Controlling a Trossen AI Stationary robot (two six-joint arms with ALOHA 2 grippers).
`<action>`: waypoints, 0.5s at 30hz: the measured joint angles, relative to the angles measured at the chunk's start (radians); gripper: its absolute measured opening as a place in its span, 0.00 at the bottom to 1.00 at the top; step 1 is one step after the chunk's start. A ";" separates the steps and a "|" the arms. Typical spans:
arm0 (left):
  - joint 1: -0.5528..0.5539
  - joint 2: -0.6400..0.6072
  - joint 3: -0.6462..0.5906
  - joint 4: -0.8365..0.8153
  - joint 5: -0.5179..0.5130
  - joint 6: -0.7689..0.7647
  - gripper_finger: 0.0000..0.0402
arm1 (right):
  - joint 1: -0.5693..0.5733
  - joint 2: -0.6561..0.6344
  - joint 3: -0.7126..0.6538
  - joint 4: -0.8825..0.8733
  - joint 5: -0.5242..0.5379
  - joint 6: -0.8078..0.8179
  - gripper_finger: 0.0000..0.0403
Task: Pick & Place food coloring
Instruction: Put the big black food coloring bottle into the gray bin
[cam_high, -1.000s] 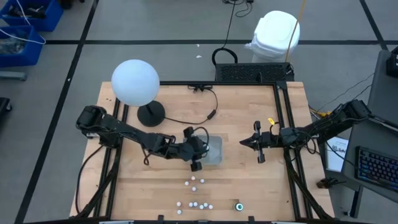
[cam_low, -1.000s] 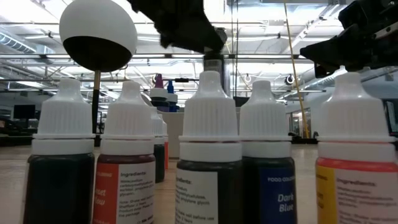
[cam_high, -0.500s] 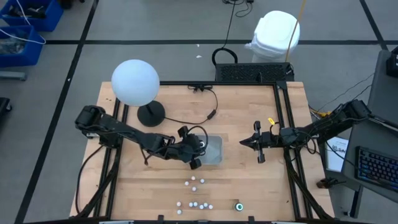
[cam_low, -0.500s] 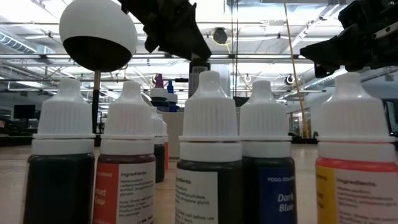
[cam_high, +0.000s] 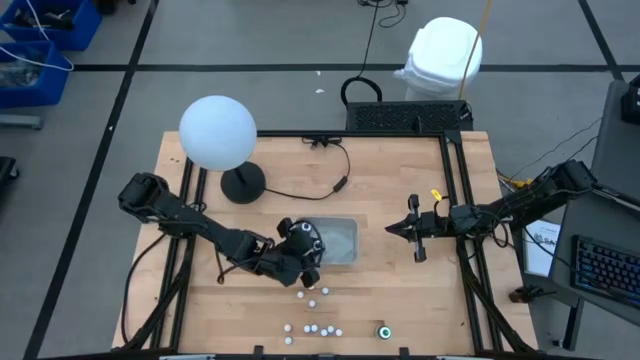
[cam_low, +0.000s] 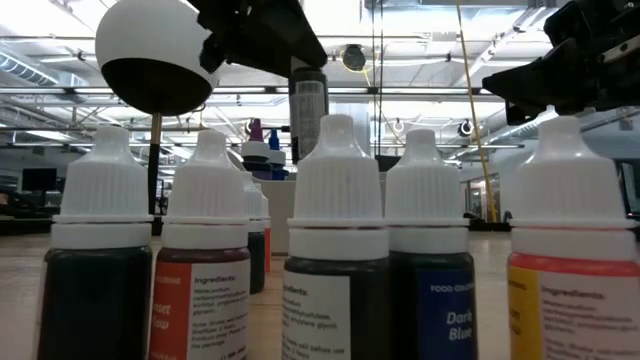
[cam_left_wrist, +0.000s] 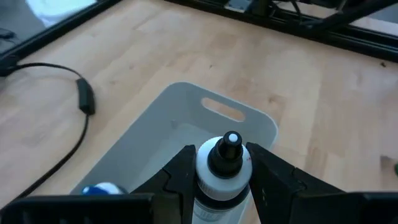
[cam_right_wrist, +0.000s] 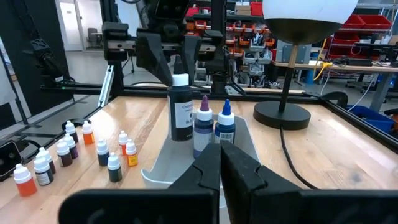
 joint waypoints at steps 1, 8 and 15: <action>-0.005 0.000 0.000 -0.011 -0.016 -0.010 0.30 | 0.000 0.000 0.000 0.000 0.000 0.000 0.00; -0.004 0.032 0.001 -0.061 -0.045 -0.014 0.30 | 0.000 0.000 0.000 0.009 0.000 -0.008 0.00; 0.023 0.099 0.001 -0.037 -0.009 0.021 0.30 | 0.000 0.000 0.000 0.005 0.000 -0.010 0.00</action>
